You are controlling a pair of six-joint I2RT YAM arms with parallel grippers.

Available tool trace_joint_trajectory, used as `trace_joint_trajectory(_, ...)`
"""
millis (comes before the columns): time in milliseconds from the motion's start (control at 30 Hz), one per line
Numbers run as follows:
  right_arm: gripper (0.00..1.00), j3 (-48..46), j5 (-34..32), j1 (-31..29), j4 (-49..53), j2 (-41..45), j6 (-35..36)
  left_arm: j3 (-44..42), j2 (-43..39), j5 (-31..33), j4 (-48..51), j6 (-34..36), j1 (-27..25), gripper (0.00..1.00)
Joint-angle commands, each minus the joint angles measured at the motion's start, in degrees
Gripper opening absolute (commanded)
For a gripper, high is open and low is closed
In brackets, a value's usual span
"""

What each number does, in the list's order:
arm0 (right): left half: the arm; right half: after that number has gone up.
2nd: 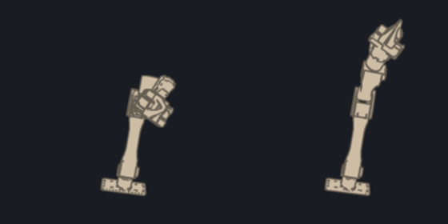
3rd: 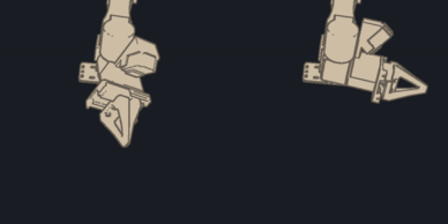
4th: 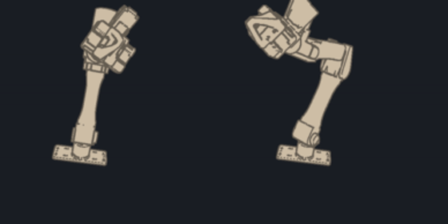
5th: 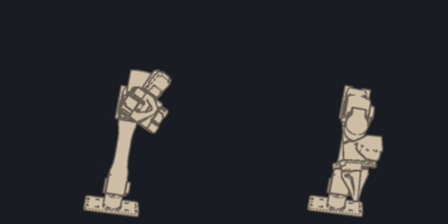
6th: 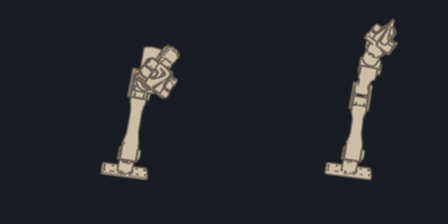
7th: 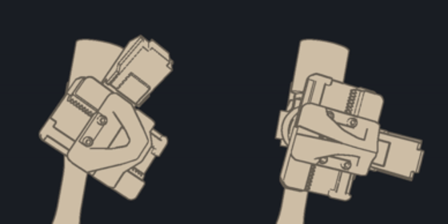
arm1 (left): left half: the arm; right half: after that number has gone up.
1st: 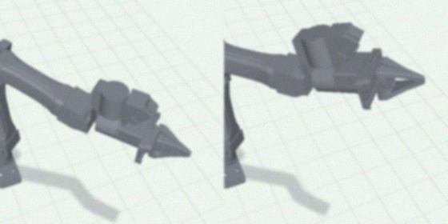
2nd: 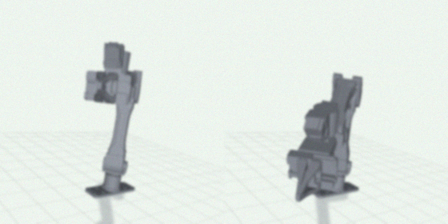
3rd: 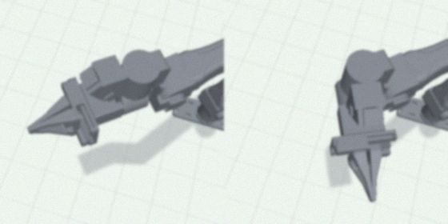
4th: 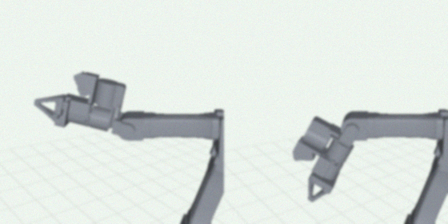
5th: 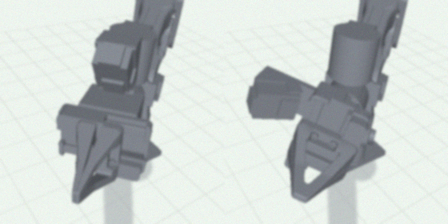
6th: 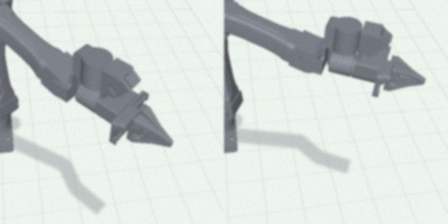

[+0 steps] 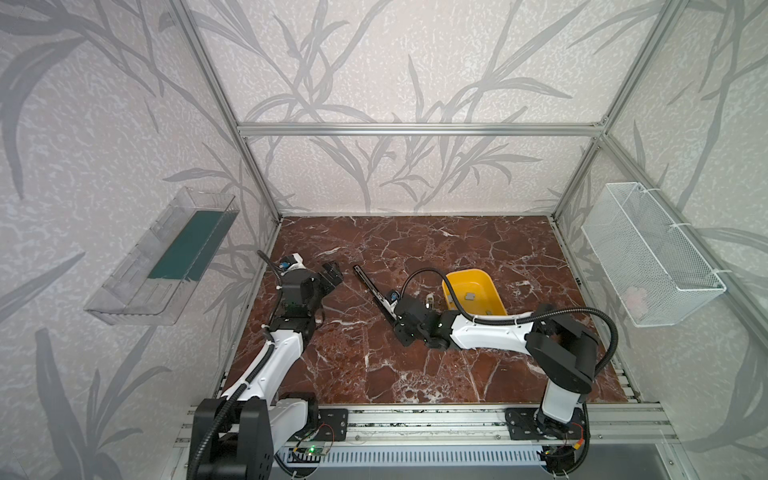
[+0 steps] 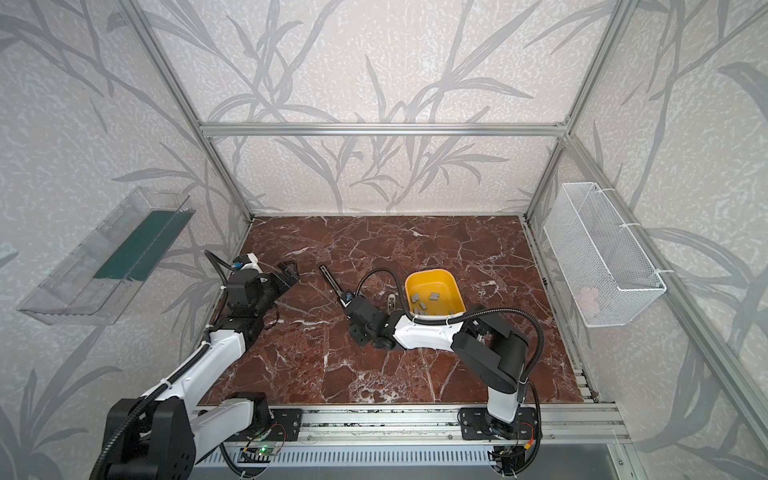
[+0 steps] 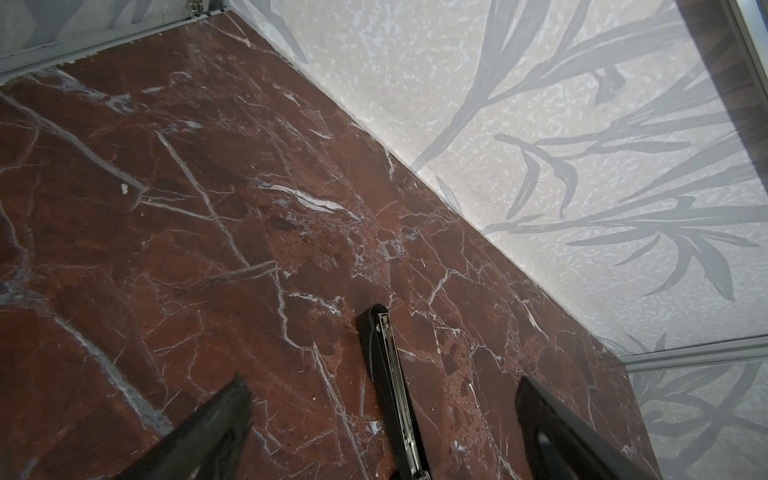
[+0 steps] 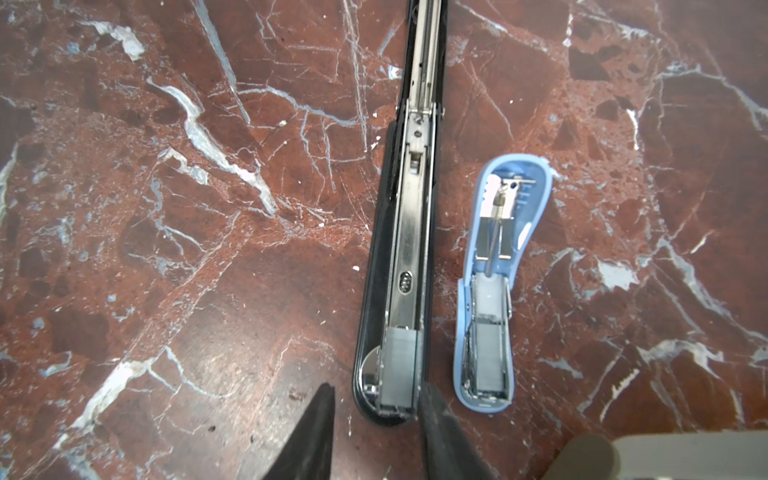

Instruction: Load the staples into the stapler

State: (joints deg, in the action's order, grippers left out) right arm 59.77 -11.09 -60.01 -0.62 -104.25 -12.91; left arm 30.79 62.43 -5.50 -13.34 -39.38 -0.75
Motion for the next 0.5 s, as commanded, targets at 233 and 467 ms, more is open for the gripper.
trace_joint_trajectory(233,0.34,-0.6,-3.9,0.1,-3.0,-3.5,1.5,-2.2,-5.0,-4.1,8.9,3.5,0.3,0.99)
trace_joint_trajectory(467,0.33,-1.6,-3.8,0.1,-4.9,-3.2,2.0,-2.3,0.5,-14.0,5.5,3.4,0.1,0.99)
